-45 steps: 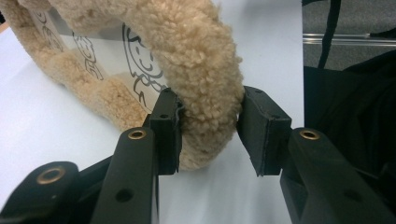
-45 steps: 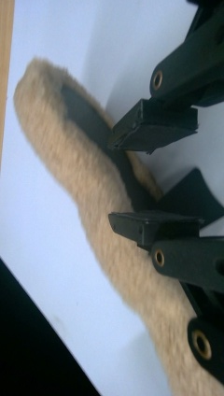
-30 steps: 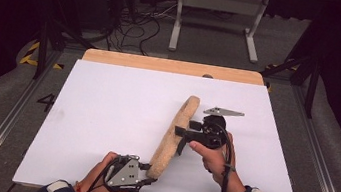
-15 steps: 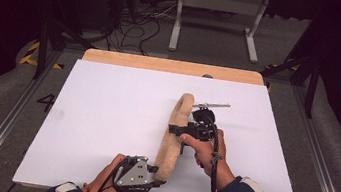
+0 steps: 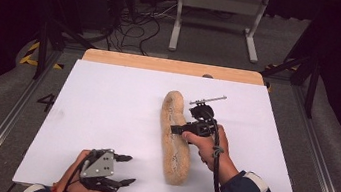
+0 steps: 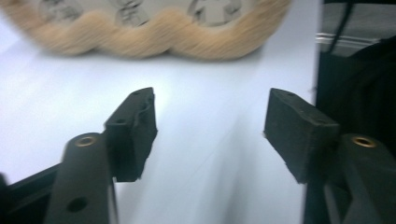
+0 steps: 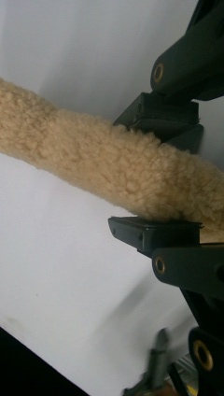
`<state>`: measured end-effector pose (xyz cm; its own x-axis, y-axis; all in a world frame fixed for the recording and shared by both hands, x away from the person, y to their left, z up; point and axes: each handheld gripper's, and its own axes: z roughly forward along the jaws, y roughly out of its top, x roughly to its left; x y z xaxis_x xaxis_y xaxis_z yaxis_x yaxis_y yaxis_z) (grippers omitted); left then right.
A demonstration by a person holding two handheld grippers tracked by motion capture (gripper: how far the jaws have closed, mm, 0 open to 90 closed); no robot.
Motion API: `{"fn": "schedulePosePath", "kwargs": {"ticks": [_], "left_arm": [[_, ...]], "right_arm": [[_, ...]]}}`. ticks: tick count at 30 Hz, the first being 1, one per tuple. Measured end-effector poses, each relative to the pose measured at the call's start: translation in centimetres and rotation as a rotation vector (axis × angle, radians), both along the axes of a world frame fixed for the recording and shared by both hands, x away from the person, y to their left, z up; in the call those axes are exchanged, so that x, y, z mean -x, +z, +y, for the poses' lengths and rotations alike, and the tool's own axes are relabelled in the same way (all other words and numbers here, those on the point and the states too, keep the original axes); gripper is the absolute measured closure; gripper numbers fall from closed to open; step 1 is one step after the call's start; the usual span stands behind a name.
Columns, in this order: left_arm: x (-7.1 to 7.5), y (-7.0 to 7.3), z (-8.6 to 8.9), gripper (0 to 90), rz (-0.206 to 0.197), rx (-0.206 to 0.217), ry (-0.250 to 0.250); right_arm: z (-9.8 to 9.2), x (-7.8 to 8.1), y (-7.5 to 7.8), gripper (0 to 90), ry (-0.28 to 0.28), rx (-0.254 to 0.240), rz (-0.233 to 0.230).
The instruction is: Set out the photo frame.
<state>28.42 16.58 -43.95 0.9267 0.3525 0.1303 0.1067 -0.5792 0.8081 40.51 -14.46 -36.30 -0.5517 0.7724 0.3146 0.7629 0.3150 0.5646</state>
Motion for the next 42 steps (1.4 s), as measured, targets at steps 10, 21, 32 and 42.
{"fn": "schedulePosePath", "kwargs": {"ticks": [10, 21, 32, 42], "left_arm": [[-2.4, -1.6, 4.0, 23.4, 0.06, -0.075, 0.179], [-3.3, -1.7, 3.9, 17.2, 0.093, -0.037, 0.242], [-4.1, -1.0, 3.4, 15.8, 0.128, 0.042, 0.231], [-8.3, -0.3, 2.6, 14.2, 0.133, 0.074, 0.288]], "right_arm": [[0.0, -0.5, 0.4, 61.6, 0.096, 0.031, -0.024], [1.1, -1.3, 0.5, 61.5, 0.289, 0.051, -0.038], [2.7, -1.1, 0.7, 60.8, 0.434, 0.091, -0.075], [1.3, 1.4, 1.2, 42.6, 0.395, 0.166, -0.257]]}}
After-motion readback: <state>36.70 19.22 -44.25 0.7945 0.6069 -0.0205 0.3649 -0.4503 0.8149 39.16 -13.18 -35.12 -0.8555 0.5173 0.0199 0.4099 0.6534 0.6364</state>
